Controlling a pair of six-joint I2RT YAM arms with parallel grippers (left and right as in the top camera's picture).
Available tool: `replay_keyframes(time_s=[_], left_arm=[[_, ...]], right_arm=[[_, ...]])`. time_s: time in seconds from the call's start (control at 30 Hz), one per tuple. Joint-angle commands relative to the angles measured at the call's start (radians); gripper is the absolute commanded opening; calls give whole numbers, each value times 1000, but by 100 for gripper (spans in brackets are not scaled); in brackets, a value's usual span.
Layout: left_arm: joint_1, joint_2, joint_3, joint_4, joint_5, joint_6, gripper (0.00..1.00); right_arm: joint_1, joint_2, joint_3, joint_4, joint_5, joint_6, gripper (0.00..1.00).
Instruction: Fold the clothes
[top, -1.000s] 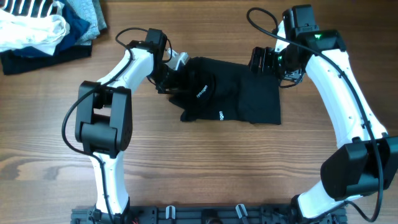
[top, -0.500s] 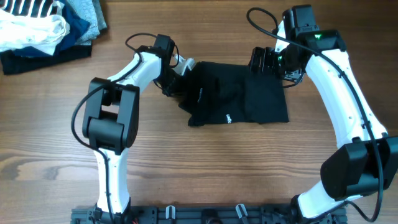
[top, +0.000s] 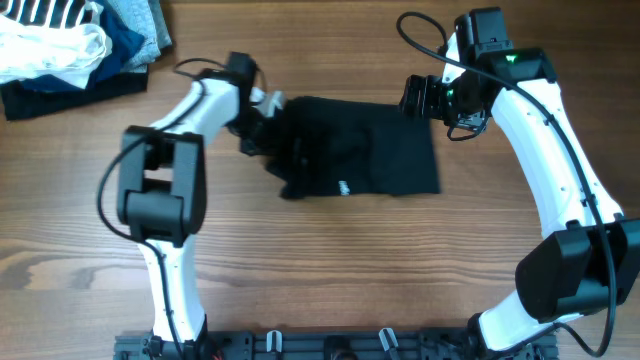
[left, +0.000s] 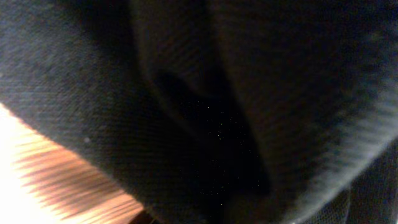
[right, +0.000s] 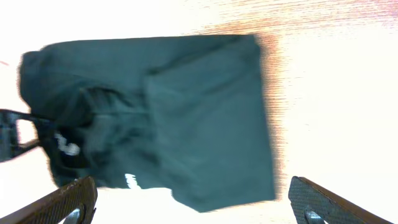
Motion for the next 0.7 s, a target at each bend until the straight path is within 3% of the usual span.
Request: replay_keyframes(time_s=[0.0,0.33,0.67], left_arm=[[141,35,-26,-34,-291,-24,4],[169,-89,80,-121,-291,-24,4],[2,-193,126,-161,-287,-51,4]], right_arm=[[3,5,6,14,20,-20,99],[3,5,-15,66,19,-17,99],[25,62,-254,391,-121,-18,93]])
